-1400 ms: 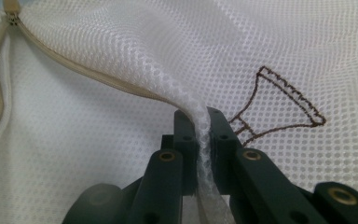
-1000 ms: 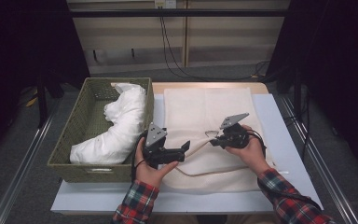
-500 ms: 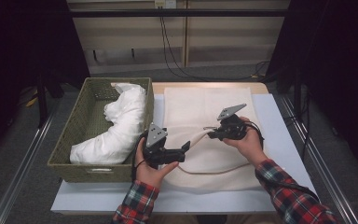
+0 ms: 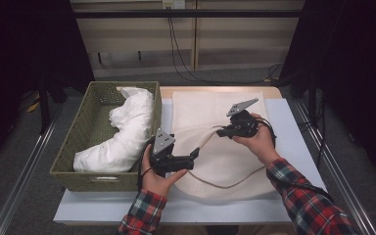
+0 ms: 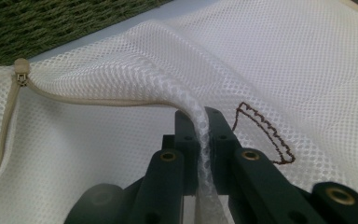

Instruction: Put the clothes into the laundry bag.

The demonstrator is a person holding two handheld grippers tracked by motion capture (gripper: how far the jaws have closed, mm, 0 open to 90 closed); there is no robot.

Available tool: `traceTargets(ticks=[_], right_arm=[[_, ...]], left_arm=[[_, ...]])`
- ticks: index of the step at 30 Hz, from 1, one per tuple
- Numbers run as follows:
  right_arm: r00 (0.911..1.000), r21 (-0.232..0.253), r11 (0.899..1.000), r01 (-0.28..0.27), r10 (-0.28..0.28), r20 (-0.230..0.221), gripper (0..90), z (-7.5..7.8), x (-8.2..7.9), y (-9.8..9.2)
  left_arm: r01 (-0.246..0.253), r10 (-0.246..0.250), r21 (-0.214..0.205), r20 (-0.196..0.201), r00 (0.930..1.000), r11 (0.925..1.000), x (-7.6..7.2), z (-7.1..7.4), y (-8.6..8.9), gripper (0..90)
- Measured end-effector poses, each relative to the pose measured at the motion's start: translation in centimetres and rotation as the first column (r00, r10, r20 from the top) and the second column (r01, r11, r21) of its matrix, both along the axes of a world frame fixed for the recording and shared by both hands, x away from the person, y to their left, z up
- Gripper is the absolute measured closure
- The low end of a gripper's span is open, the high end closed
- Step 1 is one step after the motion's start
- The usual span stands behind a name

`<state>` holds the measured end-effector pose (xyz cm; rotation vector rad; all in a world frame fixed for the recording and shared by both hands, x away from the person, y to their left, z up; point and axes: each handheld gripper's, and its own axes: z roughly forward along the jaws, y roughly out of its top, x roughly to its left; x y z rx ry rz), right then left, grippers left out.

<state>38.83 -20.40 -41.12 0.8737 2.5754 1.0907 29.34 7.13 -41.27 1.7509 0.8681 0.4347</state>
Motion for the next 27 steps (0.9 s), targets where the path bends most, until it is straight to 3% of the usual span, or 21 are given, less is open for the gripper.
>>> traceTargets(ticks=[7,14,27], right_arm=[[0.9999,0.03,1.0,0.009,-0.01,0.005,85.6,0.8,0.7,0.1],[0.9995,0.016,1.0,0.016,-0.017,0.026,85.6,1.4,1.1,0.4],[0.9985,0.042,0.999,0.021,-0.023,0.05,85.6,3.1,1.7,0.6]], left_arm=[[-0.003,0.003,0.008,-0.001,1.0,1.0,0.1,0.0,0.1,5.9],[-0.008,0.008,0.008,-0.011,0.9999,0.9999,0.1,-0.2,0.0,5.9],[0.006,-0.006,0.009,-0.019,0.9998,0.9999,0.1,-0.3,-0.1,5.9]])
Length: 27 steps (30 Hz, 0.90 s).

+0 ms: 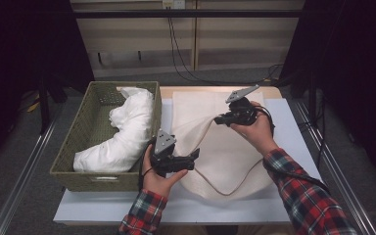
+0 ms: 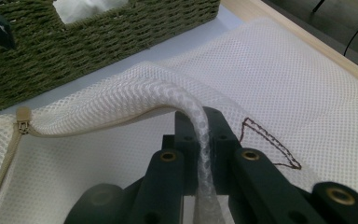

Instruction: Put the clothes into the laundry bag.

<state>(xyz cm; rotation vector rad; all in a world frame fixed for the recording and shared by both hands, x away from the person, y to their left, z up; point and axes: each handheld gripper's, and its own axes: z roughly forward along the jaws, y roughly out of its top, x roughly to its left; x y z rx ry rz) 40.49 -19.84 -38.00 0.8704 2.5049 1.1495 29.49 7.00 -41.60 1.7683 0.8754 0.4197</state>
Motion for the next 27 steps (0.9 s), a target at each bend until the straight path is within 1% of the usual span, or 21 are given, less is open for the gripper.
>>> traceTargets(ticks=[2,4,5,8,9,10,11,13,14,16,17,19,21,22,23,24,26,27], right_arm=[[1.0,0.001,1.0,0.001,-0.001,0.003,85.6,0.2,0.1,0.0],[1.0,0.003,1.0,0.006,-0.006,0.005,85.6,0.4,0.2,0.0],[1.0,0.006,1.0,0.006,-0.006,0.005,85.6,0.5,0.3,-0.1],[0.9999,0.004,1.0,0.012,-0.012,0.008,85.6,0.9,0.3,-0.1],[0.9999,0.004,1.0,0.009,-0.009,0.013,85.5,1.0,0.4,0.0],[0.9999,0.0,1.0,0.007,-0.007,0.011,85.5,1.1,0.4,0.0],[0.9998,0.002,1.0,0.006,-0.006,0.018,85.5,1.2,0.4,0.0],[0.9998,0.004,1.0,0.008,-0.008,0.019,85.5,1.4,0.4,-0.1],[0.9998,0.003,1.0,0.008,-0.008,0.021,85.5,1.6,0.5,-0.1],[0.9997,0.004,1.0,0.01,-0.01,0.023,85.5,1.9,0.5,-0.2],[0.9995,0.006,1.0,0.015,-0.015,0.029,85.5,2.0,0.5,-0.2],[0.9996,0.013,1.0,0.01,-0.011,0.026,85.5,2.2,0.4,-0.3],[0.9995,0.011,1.0,0.015,-0.015,0.028,85.5,2.3,0.4,-0.3],[0.9994,0.009,1.0,0.016,-0.016,0.031,85.5,2.3,0.4,-0.3],[0.9993,0.01,1.0,0.011,-0.011,0.034,85.5,2.2,0.4,-0.3],[0.9994,0.01,1.0,0.01,-0.01,0.032,85.5,2.2,0.3,-0.3],[0.9995,0.004,1.0,0.007,-0.007,0.03,85.5,2.2,0.3,-0.3],[0.9995,0.003,1.0,0.008,-0.008,0.03,85.5,2.2,0.3,-0.3]], left_arm=[[-0.003,0.003,0.011,-0.001,1.0,0.9999,0.0,0.0,0.0,5.9],[-0.001,0.001,0.008,-0.006,1.0,1.0,0.0,-0.1,-0.1,5.9],[-0.009,0.009,0.022,-0.006,0.9999,0.9997,0.0,-0.1,-0.1,5.9],[0.002,-0.001,0.017,-0.005,1.0,0.9999,0.1,-0.2,-0.1,6.0],[-0.004,0.004,0.022,-0.006,1.0,0.9998,0.1,-0.3,-0.2,5.9],[-0.005,0.006,0.017,-0.01,0.9999,0.9998,0.1,-0.3,-0.2,5.9],[-0.004,0.004,0.023,-0.011,0.9999,0.9997,0.1,-0.3,-0.2,5.9],[-0.011,0.011,0.021,-0.013,0.9999,0.9997,0.1,-0.3,-0.2,5.9],[-0.002,0.002,0.018,-0.011,0.9999,0.9998,0.2,-0.2,-0.2,5.9],[-0.01,0.01,0.013,-0.01,0.9999,0.9999,0.2,-0.1,-0.3,6.0],[-0.008,0.008,0.023,-0.008,0.9999,0.9997,0.2,-0.1,-0.3,5.9],[-0.008,0.008,0.013,-0.009,0.9999,0.9999,0.2,-0.1,-0.5,5.9],[-0.006,0.006,0.019,-0.017,0.9998,0.9998,0.2,-0.1,-0.7,5.9],[0.001,-0.001,0.011,-0.018,0.9998,0.9999,0.3,-0.2,-0.7,6.0],[0.004,-0.004,0.013,-0.02,0.9998,0.9999,0.4,-0.2,-0.8,6.0],[-0.007,0.007,0.011,-0.022,0.9997,0.9999,0.4,-0.2,-0.9,6.0],[0.001,-0.001,0.016,-0.029,0.9996,0.9999,0.6,-0.1,-1.0,6.0],[-0.006,0.006,0.013,-0.031,0.9995,0.9999,0.8,0.0,-1.1,6.0]])
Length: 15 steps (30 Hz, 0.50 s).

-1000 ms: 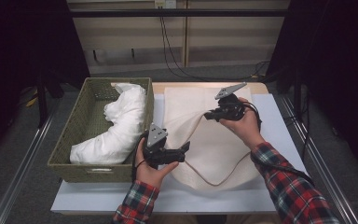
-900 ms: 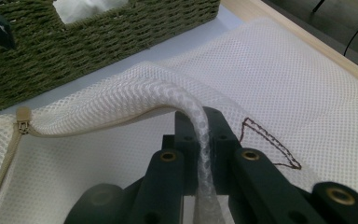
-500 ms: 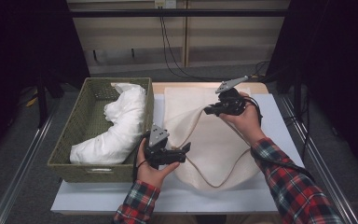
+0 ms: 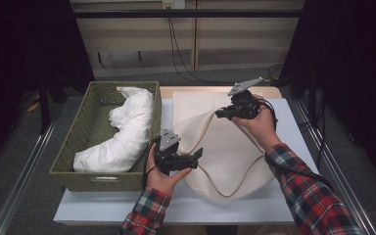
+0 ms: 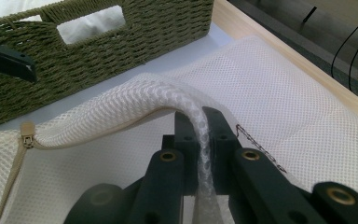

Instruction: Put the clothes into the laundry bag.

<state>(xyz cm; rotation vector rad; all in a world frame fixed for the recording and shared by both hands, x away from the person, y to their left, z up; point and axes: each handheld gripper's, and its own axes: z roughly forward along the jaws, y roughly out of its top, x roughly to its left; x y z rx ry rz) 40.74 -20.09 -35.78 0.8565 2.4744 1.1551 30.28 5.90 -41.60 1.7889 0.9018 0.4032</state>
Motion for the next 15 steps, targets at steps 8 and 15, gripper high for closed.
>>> traceTargets(ticks=[8,15], right_arm=[[1.0,-0.003,1.0,0.001,-0.001,0.0,85.6,-0.1,-0.2,-0.1],[1.0,-0.008,1.0,-0.003,0.003,-0.003,85.6,-0.2,-0.5,-0.2]], left_arm=[[-0.017,0.017,-0.005,-0.009,0.9998,0.9998,1.1,0.8,-0.5,6.1],[-0.031,0.031,0.0,-0.008,0.9995,0.9995,2.4,2.0,-0.9,6.2]])
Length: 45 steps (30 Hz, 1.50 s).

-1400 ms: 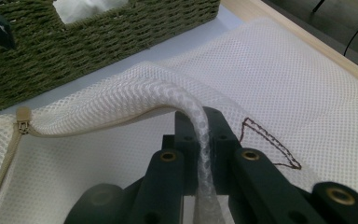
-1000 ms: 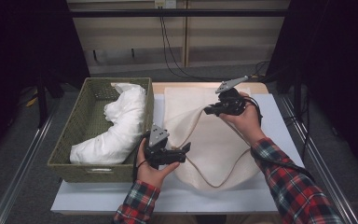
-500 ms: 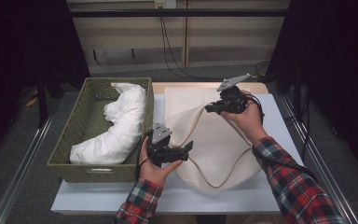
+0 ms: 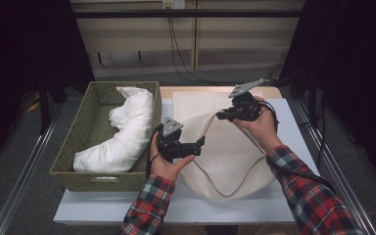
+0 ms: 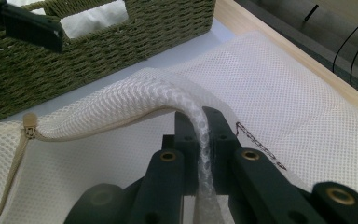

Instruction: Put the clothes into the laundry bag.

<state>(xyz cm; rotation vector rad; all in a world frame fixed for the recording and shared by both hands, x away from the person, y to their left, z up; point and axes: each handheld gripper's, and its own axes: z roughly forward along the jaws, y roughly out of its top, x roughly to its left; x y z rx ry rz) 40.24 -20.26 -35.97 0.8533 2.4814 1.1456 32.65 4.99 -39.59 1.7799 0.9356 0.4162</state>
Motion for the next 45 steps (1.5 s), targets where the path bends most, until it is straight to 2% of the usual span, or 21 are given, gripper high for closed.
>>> traceTargets(ticks=[2,4,6,8,10,13,16,21,28,33,37,45], right_arm=[[1.0,0.002,1.0,-0.002,0.002,0.004,85.7,0.0,0.0,0.0],[1.0,0.002,1.0,0.001,-0.001,0.0,85.6,0.0,-0.1,0.0],[1.0,-0.005,1.0,0.002,-0.002,-0.003,85.6,0.0,-0.1,0.0],[1.0,-0.003,1.0,-0.002,0.002,0.002,85.7,0.1,-0.1,0.0],[1.0,-0.004,1.0,-0.002,0.002,0.003,85.7,0.1,-0.1,0.0],[1.0,-0.009,1.0,-0.004,0.004,0.002,85.7,0.3,-0.1,0.0],[1.0,-0.011,1.0,-0.001,0.001,0.003,85.7,0.3,-0.1,0.0],[1.0,-0.015,1.0,-0.001,0.001,0.001,85.7,0.3,-0.1,0.1],[1.0,-0.017,1.0,-0.003,0.003,-0.001,85.7,0.3,-0.2,0.0],[1.0,-0.02,1.0,-0.009,0.009,0.003,85.8,0.3,-0.3,0.1],[1.0,-0.022,1.0,-0.006,0.006,0.002,85.7,0.3,-0.2,-0.1],[1.0,-0.023,1.0,-0.006,0.006,0.003,85.8,0.3,-0.3,-0.1]], left_arm=[[0.001,-0.001,0.0,-0.009,1.0,1.0,0.3,0.6,0.0,6.2],[-0.002,0.002,0.014,0.003,1.0,0.9999,0.6,1.3,0.1,6.2],[-0.005,0.005,0.007,0.006,1.0,1.0,1.0,1.9,0.2,6.2],[-0.018,0.018,0.024,0.012,0.9998,0.9995,1.5,2.7,0.5,6.2],[-0.017,0.017,0.015,0.014,0.9998,0.9997,2.0,3.3,0.9,6.2],[-0.035,0.035,0.031,0.02,0.9992,0.9989,2.6,4.4,1.5,6.2],[-0.029,0.029,0.05,0.008,0.9996,0.9983,3.1,4.9,1.9,6.2],[-0.044,0.044,0.083,0.009,0.999,0.9956,3.7,5.4,2.5,6.2],[-0.068,0.069,0.1,-0.001,0.9976,0.9926,4.7,5.9,4.1,6.1],[-0.086,0.089,0.163,-0.012,0.996,0.9828,5.4,6.0,5.6,6.1],[-0.097,0.104,0.17,-0.032,0.9941,0.9807,5.7,6.2,7.0,6.0],[-0.129,0.138,0.196,-0.033,0.9898,0.972,6.0,6.2,9.2,6.0]])
